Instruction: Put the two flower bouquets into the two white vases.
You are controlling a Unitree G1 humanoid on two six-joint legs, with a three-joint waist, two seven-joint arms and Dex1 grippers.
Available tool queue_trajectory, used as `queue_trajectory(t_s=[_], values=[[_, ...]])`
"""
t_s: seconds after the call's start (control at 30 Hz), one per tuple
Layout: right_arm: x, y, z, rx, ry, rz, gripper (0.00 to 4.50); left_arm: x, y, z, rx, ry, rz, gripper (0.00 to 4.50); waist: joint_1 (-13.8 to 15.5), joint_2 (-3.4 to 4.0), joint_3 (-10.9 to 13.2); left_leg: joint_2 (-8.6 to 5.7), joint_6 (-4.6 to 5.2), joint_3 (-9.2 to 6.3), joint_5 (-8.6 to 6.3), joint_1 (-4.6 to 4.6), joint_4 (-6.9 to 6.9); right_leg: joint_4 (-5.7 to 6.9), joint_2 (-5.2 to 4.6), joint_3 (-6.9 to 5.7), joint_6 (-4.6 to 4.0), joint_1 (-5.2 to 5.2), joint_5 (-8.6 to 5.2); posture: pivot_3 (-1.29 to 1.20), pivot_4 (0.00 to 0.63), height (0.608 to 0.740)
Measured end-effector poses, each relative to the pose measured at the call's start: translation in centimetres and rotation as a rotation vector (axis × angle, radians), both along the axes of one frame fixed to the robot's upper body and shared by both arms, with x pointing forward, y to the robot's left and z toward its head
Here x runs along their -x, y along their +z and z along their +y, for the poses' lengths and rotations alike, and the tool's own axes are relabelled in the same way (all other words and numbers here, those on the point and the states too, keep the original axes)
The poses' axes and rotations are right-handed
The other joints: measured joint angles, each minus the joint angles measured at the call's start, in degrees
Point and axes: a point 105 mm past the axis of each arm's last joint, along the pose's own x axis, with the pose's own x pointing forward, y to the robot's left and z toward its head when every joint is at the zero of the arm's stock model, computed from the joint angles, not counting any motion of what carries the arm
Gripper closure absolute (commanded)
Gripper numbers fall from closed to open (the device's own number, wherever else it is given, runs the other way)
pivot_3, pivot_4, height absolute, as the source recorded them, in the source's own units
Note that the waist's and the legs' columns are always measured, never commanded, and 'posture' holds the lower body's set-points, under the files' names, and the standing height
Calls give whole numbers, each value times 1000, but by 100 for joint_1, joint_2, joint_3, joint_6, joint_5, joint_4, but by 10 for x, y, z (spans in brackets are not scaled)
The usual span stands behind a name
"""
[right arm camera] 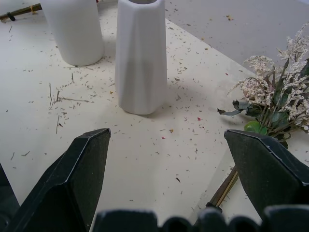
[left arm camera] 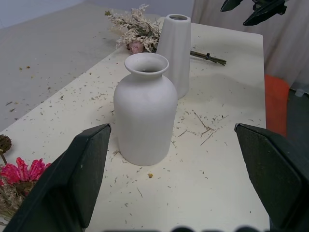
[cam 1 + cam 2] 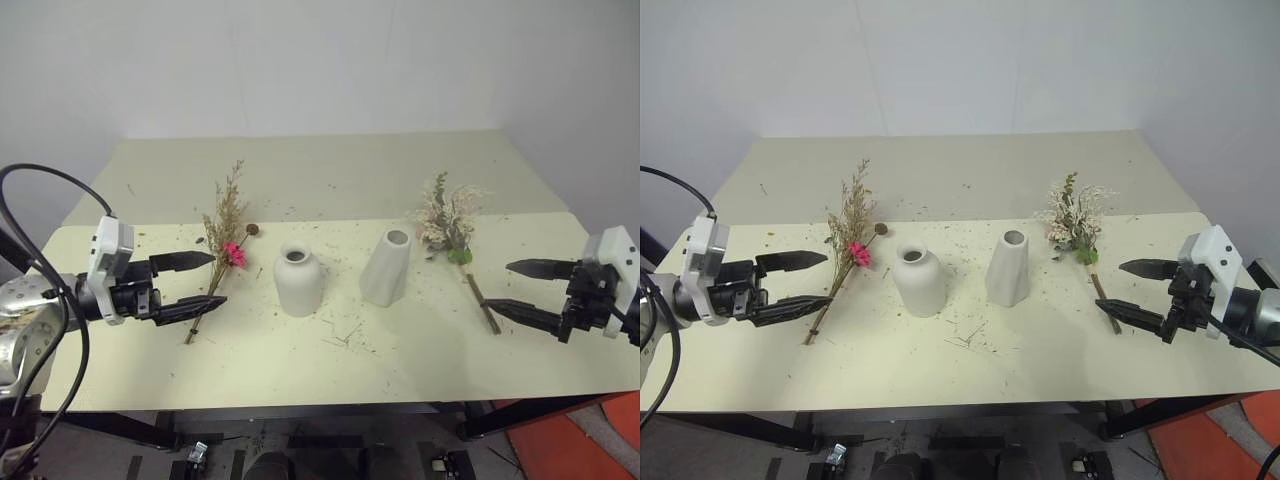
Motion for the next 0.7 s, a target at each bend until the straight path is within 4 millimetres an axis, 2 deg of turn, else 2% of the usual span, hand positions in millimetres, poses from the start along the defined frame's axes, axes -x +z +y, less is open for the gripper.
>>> queue_trajectory(t_s=[0.43, 0.7], values=[[-1, -2, 2, 0, 13, 10, 0, 1, 1, 0, 6, 1, -4, 23, -1, 0, 0, 0, 0, 0, 0, 0, 0, 0, 0, 0, 0, 0, 0, 0, 150, 740], [-6, 4, 0, 5, -16, -19, 0, 1, 2, -1, 7, -1, -7, 23, -2, 0, 0, 0, 0, 0, 0, 0, 0, -1, -1, 0, 0, 0, 0, 0, 150, 740]])
